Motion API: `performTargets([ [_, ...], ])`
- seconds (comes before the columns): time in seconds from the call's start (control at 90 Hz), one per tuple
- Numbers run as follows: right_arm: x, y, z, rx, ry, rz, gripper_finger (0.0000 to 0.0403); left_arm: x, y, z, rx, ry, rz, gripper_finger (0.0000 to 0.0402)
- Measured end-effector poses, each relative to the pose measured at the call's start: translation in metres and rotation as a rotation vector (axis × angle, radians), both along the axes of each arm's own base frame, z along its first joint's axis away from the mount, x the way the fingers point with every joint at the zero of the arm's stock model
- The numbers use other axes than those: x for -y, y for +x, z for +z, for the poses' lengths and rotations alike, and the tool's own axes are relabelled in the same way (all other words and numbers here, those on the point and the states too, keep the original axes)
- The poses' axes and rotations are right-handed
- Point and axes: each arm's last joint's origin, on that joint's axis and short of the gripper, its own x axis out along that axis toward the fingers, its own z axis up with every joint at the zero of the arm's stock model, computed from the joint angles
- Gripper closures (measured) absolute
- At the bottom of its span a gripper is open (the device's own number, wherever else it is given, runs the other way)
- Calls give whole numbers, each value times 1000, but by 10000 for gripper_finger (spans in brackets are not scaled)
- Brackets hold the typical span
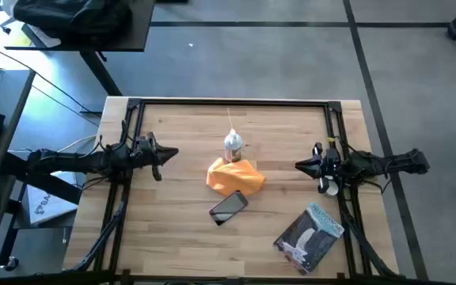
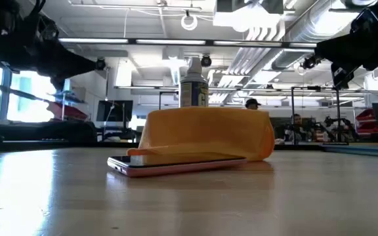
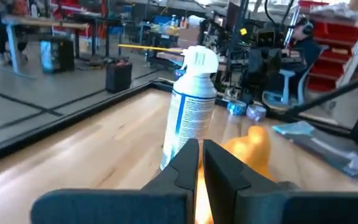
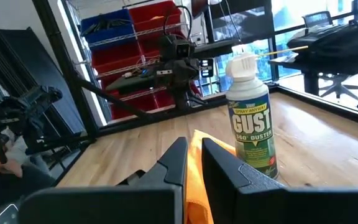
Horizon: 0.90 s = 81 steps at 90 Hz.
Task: Apply microfiber cloth
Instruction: Return to Home Position
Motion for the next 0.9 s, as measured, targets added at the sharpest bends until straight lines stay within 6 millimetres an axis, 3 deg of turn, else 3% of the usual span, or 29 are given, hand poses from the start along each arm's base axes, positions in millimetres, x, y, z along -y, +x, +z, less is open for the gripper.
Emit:
performTargets([
  [0.9, 0, 0, 0, 0, 0, -1, 385, 0, -5, 3, 32, 16, 0, 398],
])
